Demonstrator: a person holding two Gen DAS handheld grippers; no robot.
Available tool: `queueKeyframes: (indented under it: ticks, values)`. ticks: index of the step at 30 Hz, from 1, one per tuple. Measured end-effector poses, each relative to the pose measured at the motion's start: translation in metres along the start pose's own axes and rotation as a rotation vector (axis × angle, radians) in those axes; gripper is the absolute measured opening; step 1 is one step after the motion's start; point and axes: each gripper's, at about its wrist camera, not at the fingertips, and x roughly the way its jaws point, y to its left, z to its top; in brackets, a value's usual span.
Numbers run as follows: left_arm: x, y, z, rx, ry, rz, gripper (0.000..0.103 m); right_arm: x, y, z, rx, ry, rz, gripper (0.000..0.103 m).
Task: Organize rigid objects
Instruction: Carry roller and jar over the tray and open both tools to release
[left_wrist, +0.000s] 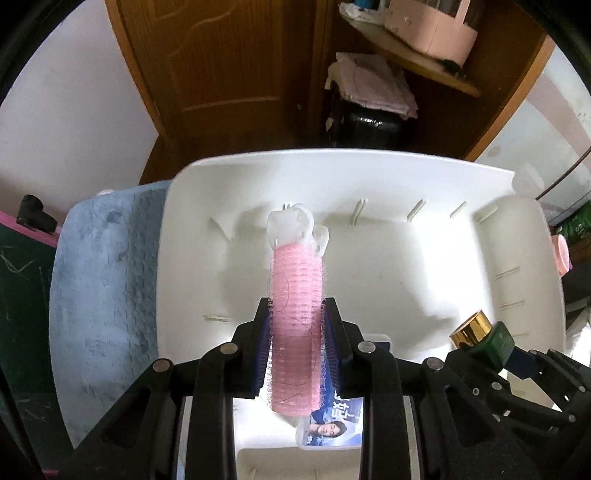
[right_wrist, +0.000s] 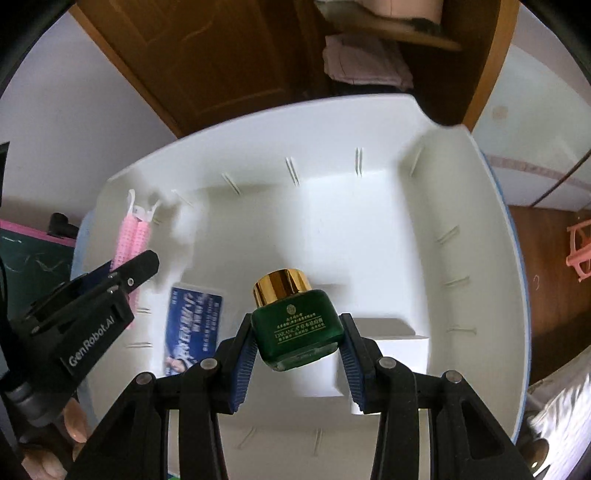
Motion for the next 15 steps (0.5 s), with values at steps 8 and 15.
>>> queueKeyframes:
  ticks: [8, 15]
  values:
    - [0.003, 0.003, -0.001, -0.007, 0.013, 0.052, 0.031, 0.006, -0.002, 0.0, -0.006, 0.008, 0.003, 0.044]
    - [-0.02, 0.011, -0.006, -0.038, -0.048, 0.015, 0.084, 0.003, 0.005, -0.01, -0.038, 0.025, 0.027, 0.044]
